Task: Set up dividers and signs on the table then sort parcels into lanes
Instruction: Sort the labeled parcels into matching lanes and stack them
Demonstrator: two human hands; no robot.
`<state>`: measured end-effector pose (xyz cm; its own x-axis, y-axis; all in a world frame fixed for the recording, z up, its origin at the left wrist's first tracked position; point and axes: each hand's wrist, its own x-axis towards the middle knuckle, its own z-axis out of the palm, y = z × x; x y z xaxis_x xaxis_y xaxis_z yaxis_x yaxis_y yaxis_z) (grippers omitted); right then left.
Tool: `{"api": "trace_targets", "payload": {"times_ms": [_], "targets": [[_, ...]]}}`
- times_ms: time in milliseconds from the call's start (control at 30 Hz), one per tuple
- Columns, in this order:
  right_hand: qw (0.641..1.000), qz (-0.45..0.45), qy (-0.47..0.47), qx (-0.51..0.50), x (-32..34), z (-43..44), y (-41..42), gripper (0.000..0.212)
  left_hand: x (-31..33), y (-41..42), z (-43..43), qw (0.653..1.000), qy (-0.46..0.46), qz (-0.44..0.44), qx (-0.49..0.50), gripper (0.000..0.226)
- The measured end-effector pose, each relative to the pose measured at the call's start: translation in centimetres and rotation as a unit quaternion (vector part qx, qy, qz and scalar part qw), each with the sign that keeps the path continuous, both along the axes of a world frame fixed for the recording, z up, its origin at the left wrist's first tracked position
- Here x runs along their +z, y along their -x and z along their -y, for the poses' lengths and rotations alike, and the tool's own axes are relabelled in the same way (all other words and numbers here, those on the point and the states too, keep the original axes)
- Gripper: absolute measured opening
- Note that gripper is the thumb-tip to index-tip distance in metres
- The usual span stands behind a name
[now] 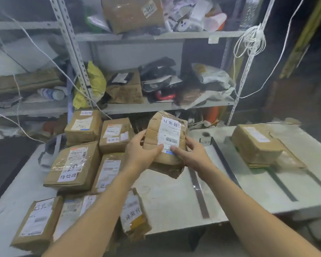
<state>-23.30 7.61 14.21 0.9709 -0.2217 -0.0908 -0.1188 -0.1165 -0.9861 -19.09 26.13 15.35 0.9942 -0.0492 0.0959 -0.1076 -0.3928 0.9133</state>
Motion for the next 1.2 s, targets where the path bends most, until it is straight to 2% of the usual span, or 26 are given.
{"api": "trace_targets", "payload": {"times_ms": [200, 300, 400, 500, 667, 867, 1067, 1200], "targets": [[0.996, 0.027, 0.062, -0.051, 2.4, 14.9, 5.3, 0.076, 2.0, 3.7, 14.8, 0.997, 0.04, 0.024, -0.054, 0.068], [0.995, 0.026, 0.067, -0.068, 3.4, 22.7, 8.3, 0.066, 2.2, 6.1, 22.7, 0.995, 0.053, 0.02, -0.079, 0.066], [0.992, 0.031, 0.079, -0.089, 4.0, 30.3, 10.9, 0.072, 2.4, 8.1, 30.4, 0.992, 0.074, 0.021, -0.099, 0.068], [0.99, 0.031, 0.08, -0.11, 4.5, 37.5, 13.1, 0.069, 2.3, 9.7, 37.7, 0.986, 0.105, 0.008, -0.129, 0.068], [0.989, -0.001, 0.063, -0.135, 4.4, 47.8, 14.9, 0.066, 1.6, 10.3, 48.6, 0.982, 0.101, 0.0, -0.16, 0.068], [0.985, -0.049, 0.092, -0.14, 2.8, 57.6, 12.6, 0.061, -1.5, 7.3, 58.5, 0.977, 0.101, -0.029, -0.186, 0.066], [0.982, -0.105, 0.115, -0.108, -0.3, 64.0, 7.4, 0.06, -6.3, 3.1, 64.4, 0.97, 0.126, -0.096, -0.183, 0.048], [0.981, -0.142, 0.115, -0.057, -3.1, 67.2, 3.6, 0.064, -8.8, 0.9, 66.8, 0.973, 0.117, -0.124, -0.159, 0.056]]}}
